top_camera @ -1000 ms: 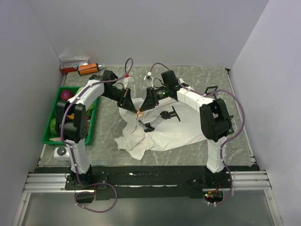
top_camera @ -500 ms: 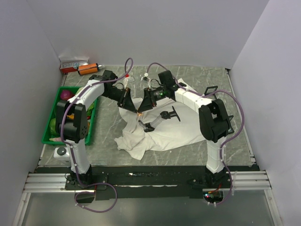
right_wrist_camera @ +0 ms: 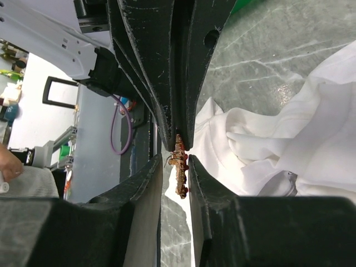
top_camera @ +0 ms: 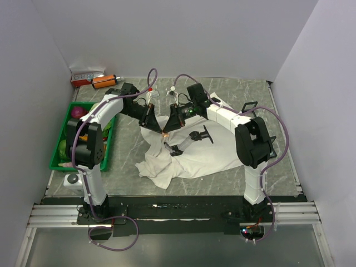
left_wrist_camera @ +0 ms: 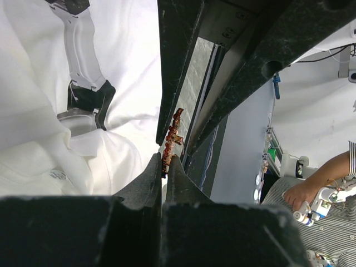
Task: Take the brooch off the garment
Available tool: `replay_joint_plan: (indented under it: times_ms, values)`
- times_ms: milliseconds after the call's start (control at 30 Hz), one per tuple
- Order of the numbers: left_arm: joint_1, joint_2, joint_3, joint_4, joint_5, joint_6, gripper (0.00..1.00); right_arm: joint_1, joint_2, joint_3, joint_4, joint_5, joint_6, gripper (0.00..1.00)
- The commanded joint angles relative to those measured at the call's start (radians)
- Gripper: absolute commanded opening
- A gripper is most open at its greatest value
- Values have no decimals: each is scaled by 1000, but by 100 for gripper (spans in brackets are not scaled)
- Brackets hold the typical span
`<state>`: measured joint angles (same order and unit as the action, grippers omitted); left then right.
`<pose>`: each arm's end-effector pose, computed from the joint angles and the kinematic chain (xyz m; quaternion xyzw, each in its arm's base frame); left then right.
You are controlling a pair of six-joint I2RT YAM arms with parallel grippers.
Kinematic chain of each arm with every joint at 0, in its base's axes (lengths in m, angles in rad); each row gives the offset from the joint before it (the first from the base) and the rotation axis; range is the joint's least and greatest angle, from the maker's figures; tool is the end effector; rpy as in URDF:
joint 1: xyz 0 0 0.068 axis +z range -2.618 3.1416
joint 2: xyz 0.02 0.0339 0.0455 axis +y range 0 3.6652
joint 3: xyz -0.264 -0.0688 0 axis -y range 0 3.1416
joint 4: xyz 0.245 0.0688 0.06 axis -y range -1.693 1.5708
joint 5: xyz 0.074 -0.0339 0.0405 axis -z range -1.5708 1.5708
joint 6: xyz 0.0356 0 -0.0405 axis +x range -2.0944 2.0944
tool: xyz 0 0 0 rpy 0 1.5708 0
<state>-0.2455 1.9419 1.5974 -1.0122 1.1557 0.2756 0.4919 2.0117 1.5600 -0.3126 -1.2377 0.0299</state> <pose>0.3659 -0.1253 0.2469 0.2709 0.7897 -0.5417 0.0977 0.3729 0.2380 0.2400 -0.3931 0.6772 0.5980 0.1712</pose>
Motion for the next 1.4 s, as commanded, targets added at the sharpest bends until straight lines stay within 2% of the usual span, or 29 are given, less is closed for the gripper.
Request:
replay_joint_plan:
  times_ms: [0, 567, 900, 1133, 1367]
  values:
    - [3, -9, 30, -5, 49, 20, 1, 13, -25, 51, 1, 4, -21, 31]
    - [2, -9, 29, -2, 55, 13, 1, 28, -25, 68, -39, 46, -70, 23]
    - [3, -9, 29, 12, 50, -1, 1, 50, -16, 75, -26, 96, -33, 20]
    - [3, -6, 33, 24, 24, -15, 1, 65, -2, 71, 59, 86, 97, 25]
    - [3, -8, 26, 29, 10, -16, 1, 65, -7, 66, 50, 83, 99, 29]
